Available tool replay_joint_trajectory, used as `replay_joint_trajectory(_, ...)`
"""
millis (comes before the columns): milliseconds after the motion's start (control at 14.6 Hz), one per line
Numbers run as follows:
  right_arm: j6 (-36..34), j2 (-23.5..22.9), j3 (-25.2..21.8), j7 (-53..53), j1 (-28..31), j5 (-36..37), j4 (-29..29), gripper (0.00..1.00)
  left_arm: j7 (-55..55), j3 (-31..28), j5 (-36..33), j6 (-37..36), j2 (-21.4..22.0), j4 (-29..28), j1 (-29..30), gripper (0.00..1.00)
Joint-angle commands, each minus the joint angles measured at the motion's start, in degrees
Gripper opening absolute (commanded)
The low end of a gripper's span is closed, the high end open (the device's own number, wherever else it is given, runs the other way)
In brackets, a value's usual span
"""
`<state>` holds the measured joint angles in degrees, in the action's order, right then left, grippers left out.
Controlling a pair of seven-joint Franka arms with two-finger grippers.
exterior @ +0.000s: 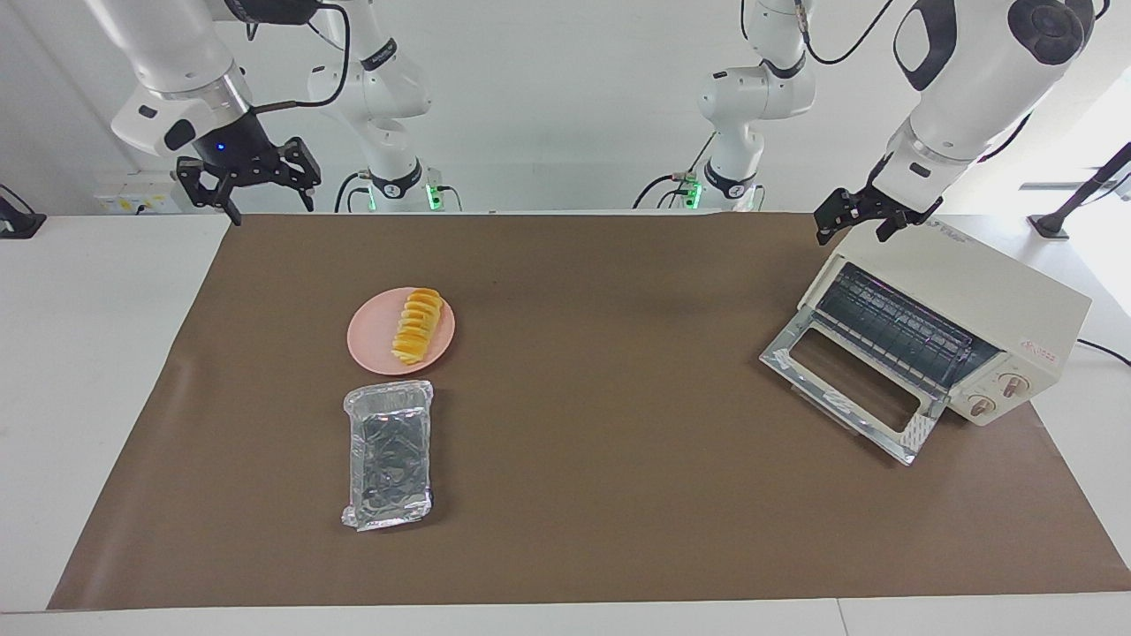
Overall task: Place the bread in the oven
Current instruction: 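Reach the right gripper toward the bread on the pink plate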
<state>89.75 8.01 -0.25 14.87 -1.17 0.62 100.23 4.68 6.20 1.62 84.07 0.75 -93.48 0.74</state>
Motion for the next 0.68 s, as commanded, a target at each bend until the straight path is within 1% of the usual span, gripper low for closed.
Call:
replay_joint_trajectory(0, 7.35, 4.12, 0.34, -4.91, -3.38, 0.17, 11.54, 1.00, -0.64, 0.31, -0.74, 0.65, 1.27, -1.18, 0.58, 1.00)
replay_joint_trajectory(68, 9.19, 3.95, 0.34, -7.37, -4.70, 0.17, 13.57, 1.00, -0.64, 0.31, -0.74, 0.65, 1.27, -1.09, 0.58, 1.00)
replay_joint_trajectory(205, 15.68, 3.77, 0.34, -12.30, -7.52, 0.17, 19.54, 1.00, -0.64, 0.31, -0.74, 0.65, 1.27, -1.18, 0.58, 1.00)
replay_joint_trajectory(274, 18.76, 2.73, 0.34, -14.32, -8.40, 0.17, 21.57, 1.00, -0.64, 0.31, -0.74, 0.65, 1.27, -1.18, 0.58, 1.00)
replay_joint_trajectory(479, 26.77, -4.47, 0.34, -18.81, -10.69, 0.17, 22.82, 1.00, -0.64, 0.31, -0.74, 0.65, 1.27, -1.18, 0.58, 1.00)
replay_joint_trajectory(616, 33.00, -7.38, 0.34, -20.31, -10.78, 0.08, 24.83, 1.00, -0.64, 0.31, -0.74, 0.65, 1.27, -1.18, 0.58, 1.00)
